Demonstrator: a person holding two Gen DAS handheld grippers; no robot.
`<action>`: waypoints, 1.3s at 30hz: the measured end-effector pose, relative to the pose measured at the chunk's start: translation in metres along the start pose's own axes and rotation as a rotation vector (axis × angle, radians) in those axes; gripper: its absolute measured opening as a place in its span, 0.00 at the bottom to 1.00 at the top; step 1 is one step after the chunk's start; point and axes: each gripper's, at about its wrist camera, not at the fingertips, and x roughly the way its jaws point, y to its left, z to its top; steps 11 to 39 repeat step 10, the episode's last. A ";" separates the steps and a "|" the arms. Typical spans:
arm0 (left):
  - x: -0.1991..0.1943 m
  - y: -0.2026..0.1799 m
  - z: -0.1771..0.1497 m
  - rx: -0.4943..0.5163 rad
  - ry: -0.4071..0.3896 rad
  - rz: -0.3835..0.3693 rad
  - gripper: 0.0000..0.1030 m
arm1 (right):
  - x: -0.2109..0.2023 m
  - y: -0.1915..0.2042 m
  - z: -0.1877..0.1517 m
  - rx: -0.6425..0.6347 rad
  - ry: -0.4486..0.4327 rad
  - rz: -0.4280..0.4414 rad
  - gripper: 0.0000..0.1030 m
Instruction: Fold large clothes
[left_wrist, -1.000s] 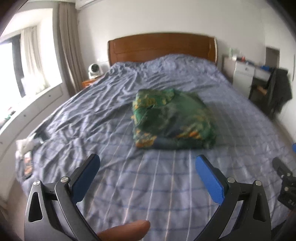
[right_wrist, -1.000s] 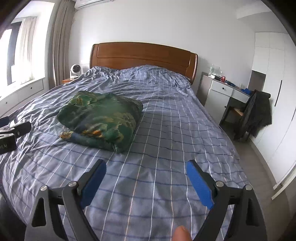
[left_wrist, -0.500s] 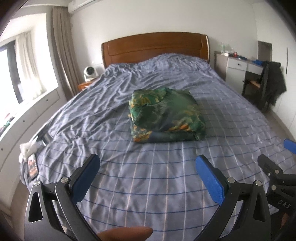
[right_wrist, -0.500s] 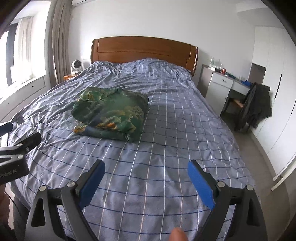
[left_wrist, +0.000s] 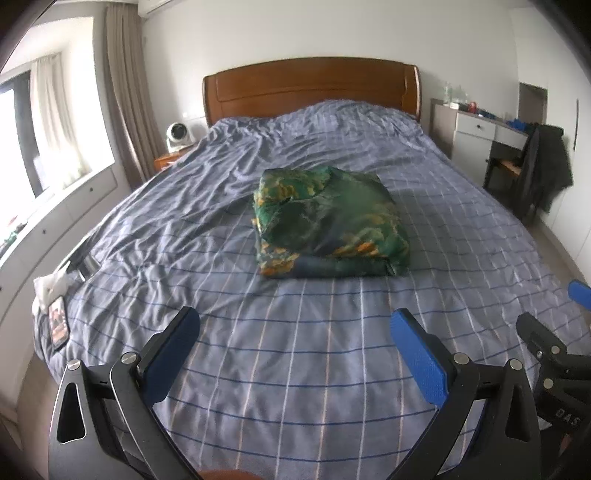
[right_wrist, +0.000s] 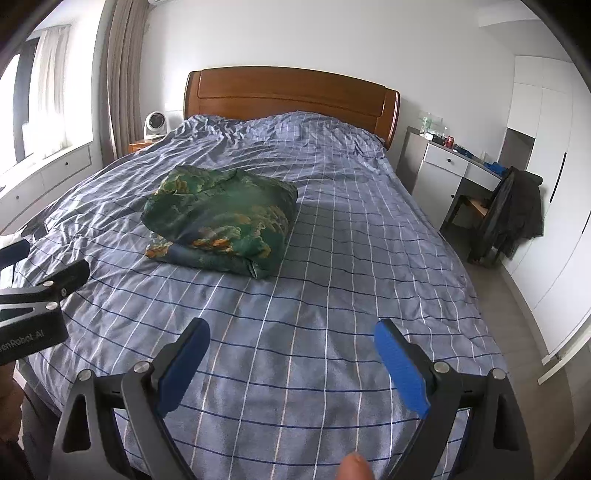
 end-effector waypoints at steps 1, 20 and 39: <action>-0.001 0.001 0.000 -0.005 -0.003 -0.006 1.00 | 0.001 -0.001 -0.001 0.003 0.002 0.000 0.90; -0.008 0.000 -0.003 -0.004 -0.044 0.014 0.99 | 0.001 -0.004 -0.002 0.016 0.001 0.007 0.90; -0.008 0.000 -0.003 -0.004 -0.044 0.014 0.99 | 0.001 -0.004 -0.002 0.016 0.001 0.007 0.90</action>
